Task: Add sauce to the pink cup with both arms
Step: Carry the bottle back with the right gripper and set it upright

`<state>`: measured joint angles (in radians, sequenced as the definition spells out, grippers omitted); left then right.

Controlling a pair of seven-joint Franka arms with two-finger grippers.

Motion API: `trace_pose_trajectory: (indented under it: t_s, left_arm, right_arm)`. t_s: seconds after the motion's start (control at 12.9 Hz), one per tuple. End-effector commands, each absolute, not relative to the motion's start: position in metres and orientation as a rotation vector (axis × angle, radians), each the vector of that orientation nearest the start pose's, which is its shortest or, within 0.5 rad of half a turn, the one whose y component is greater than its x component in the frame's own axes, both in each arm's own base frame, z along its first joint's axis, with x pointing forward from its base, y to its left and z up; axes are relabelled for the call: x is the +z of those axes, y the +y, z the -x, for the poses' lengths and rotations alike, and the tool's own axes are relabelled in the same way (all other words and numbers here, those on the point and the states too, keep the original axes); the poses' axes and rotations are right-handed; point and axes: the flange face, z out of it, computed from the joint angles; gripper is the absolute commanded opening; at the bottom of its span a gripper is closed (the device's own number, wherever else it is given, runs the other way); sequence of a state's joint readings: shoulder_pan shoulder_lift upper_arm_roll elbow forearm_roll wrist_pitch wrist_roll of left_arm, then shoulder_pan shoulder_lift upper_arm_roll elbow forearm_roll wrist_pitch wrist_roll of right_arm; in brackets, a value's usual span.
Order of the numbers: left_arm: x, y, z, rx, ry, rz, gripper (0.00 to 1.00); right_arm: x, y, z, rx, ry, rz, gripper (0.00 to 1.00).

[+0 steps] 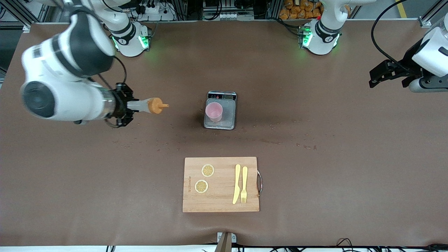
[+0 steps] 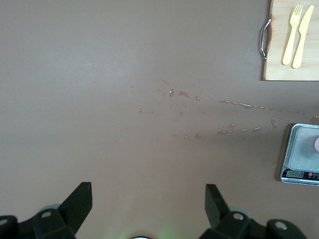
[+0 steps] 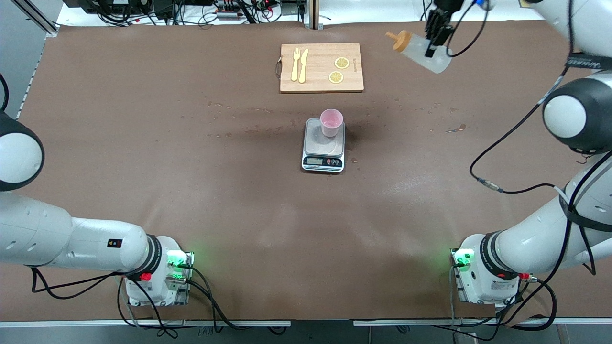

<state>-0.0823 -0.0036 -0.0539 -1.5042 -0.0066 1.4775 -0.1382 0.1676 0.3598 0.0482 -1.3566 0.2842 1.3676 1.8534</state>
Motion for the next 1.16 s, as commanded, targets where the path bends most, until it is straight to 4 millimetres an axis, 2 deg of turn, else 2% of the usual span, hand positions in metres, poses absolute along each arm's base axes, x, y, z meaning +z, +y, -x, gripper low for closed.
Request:
trace_pose_trajectory:
  t_s: [0.0, 0.31, 0.47, 0.62, 0.85, 1.09]
  left_arm:
    - [0.657, -0.074, -0.535, 0.019, 0.011, 3.151, 1.00]
    - [0.657, -0.076, -0.535, 0.005, 0.023, 3.131, 1.00]
    - [0.658, -0.074, -0.535, 0.003, 0.016, 3.134, 1.00]
    - [0.656, -0.072, -0.537, 0.010, 0.007, 3.141, 1.00]
    - [0.657, -0.077, -0.535, 0.007, 0.024, 3.140, 1.00]
    - [0.656, -0.072, -0.537, 0.007, 0.010, 3.140, 1.00]
  right_arm:
    - [0.509, 0.110, -0.611, 0.846, 2.197, 2.139, 0.00]
    - [0.490, 0.010, -0.623, 1.045, 2.005, 1.957, 0.00]
    - [0.464, -0.036, -0.627, 1.145, 1.894, 1.875, 0.00]
    - [0.425, -0.084, -0.629, 1.253, 1.792, 1.748, 0.00]
    - [0.377, -0.124, -0.627, 1.297, 1.703, 1.684, 0.00]
    - [0.309, -0.158, -0.620, 1.389, 1.593, 1.558, 0.00]
